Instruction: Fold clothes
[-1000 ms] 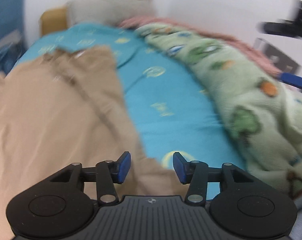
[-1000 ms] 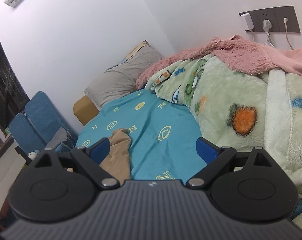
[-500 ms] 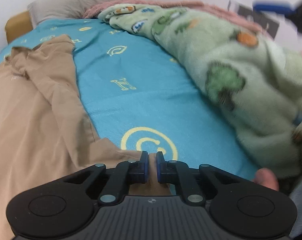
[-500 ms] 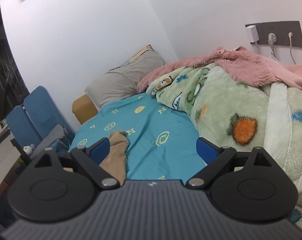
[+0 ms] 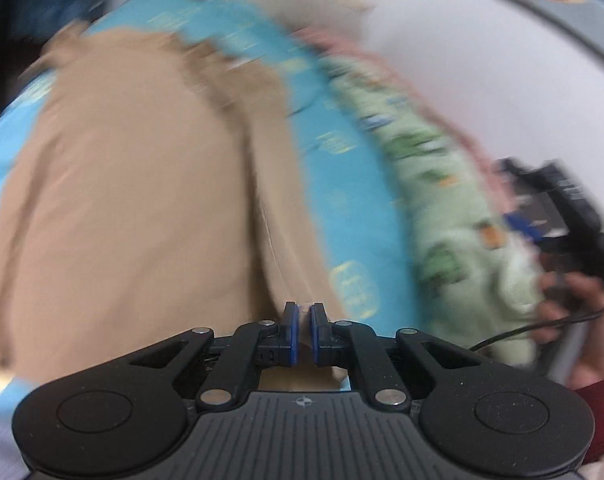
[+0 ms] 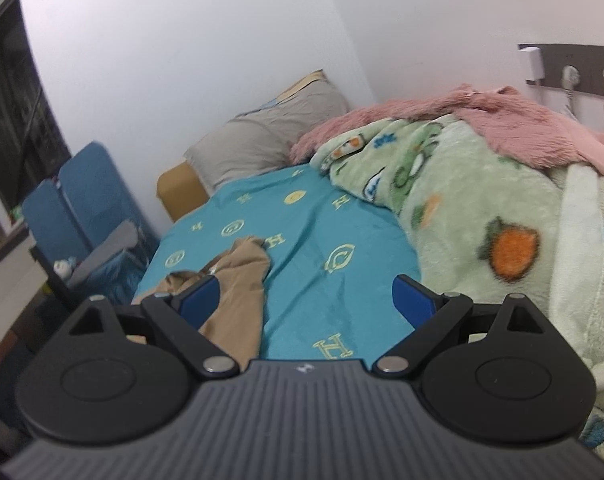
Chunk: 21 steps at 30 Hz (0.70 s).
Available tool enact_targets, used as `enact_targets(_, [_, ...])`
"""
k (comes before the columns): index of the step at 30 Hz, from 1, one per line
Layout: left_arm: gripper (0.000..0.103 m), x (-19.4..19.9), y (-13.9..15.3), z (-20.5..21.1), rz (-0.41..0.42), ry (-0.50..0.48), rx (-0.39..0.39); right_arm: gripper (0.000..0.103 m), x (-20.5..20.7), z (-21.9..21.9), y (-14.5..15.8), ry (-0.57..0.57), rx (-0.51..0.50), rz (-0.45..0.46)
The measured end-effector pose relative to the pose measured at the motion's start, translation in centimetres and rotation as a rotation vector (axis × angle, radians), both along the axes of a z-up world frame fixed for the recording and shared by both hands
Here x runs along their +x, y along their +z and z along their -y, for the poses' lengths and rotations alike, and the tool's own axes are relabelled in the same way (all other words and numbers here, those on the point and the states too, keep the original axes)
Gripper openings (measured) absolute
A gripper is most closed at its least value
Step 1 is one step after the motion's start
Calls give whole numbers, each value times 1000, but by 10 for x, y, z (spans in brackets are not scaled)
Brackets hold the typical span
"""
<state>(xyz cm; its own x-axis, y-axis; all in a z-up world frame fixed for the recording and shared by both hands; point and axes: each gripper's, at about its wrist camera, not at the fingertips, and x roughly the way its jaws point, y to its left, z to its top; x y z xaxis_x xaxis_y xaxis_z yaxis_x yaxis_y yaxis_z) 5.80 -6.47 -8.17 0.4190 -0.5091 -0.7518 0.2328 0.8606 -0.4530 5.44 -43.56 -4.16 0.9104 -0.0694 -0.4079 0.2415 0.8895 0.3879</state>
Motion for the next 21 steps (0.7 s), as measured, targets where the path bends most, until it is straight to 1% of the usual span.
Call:
enact_targets(2, [8, 1, -12, -8, -40, 11, 52, 95, 2, -6, 1, 19, -15, -12])
enact_targets(4, [9, 7, -17, -11, -79, 26, 27, 95, 4, -12, 1, 35, -29, -26])
enact_targets(5, [12, 10, -16, -12, -77, 31, 19, 95, 5, -15, 0, 42, -36, -34])
enact_targets(6, [22, 13, -16, -13, -74, 37, 13, 95, 6, -18, 0, 50, -46, -41])
enact_targets(7, [30, 15, -15, -14, -70, 42, 6, 95, 6, -22, -1, 57, -58, -49])
enact_targets(8, [41, 19, -15, -14, -67, 45, 8, 95, 7, -25, -1, 67, -68, -54])
enact_targets(10, [43, 23, -14, -9, -51, 30, 21, 95, 9, -33, -2, 91, -87, -63])
enact_targets(13, [55, 26, -9, -6, -25, 14, 43, 95, 10, -46, -2, 137, -106, -52])
enact_targets(15, [65, 26, -1, -7, 32, 35, 66, 95, 9, -55, -1, 162, -121, -39])
enact_targets(16, [68, 23, 6, -6, 85, 35, 74, 95, 10, -61, -1, 176, -127, -35])
enact_targets(18, [89, 15, 21, -5, 195, 36, 96, 95, 10, -71, -1, 205, -138, -28])
enact_targets(19, [92, 12, 28, -4, 249, 39, 109, 95, 10, -76, 0, 221, -144, -24])
enact_targets(20, [97, 13, 33, -6, 276, 53, 105, 95, 10, -82, 0, 237, -148, -23])
enact_targets(21, [100, 15, 38, -9, 300, 69, 99, 95, 10, -87, 0, 253, -151, -22])
